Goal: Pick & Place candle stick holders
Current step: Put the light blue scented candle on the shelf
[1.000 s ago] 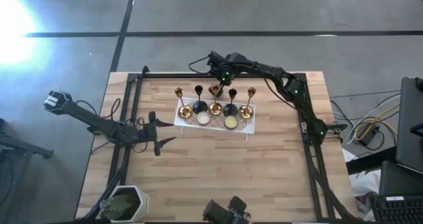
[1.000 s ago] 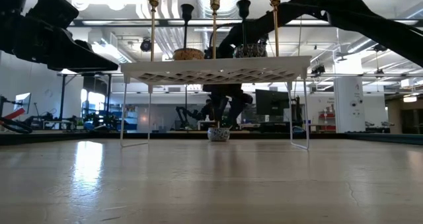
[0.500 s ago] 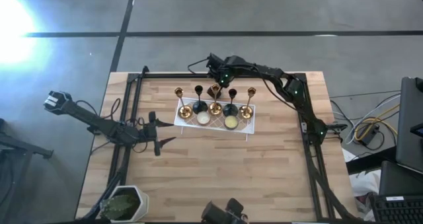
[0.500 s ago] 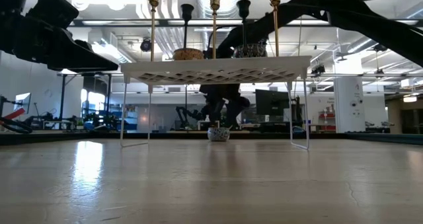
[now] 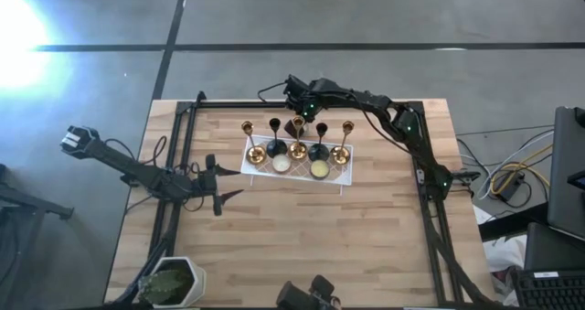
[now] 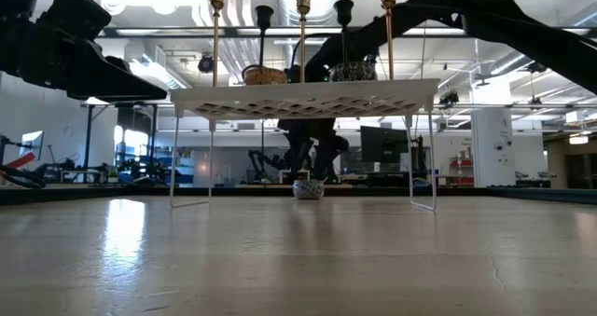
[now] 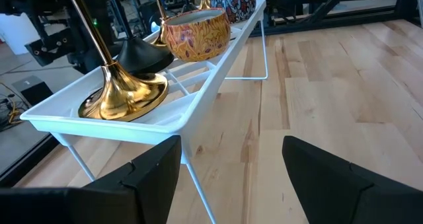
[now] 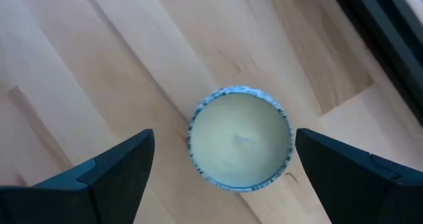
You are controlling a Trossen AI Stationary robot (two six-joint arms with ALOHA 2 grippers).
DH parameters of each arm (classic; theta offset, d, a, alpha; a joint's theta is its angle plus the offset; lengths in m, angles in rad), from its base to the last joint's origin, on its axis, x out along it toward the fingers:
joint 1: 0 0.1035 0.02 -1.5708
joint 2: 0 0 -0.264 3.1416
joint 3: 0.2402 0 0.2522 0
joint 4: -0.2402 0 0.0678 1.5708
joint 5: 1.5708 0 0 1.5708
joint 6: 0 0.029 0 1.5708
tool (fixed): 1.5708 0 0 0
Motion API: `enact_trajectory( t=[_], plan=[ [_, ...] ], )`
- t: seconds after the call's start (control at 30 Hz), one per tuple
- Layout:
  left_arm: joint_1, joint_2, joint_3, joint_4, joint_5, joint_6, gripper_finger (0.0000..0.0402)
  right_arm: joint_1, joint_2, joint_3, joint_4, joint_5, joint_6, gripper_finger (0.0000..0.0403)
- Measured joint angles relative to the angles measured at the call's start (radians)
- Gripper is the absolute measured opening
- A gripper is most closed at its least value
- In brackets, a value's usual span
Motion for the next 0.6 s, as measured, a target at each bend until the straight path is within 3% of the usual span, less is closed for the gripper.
enact_trajectory(
  t=[0.6],
  plan=[
    [0.0,0.0,0.0,-0.001,0.0,0.0,0.0268,0.009,0.109,0.038,-0.006,0.031,-0.015,0.0358]
  ],
)
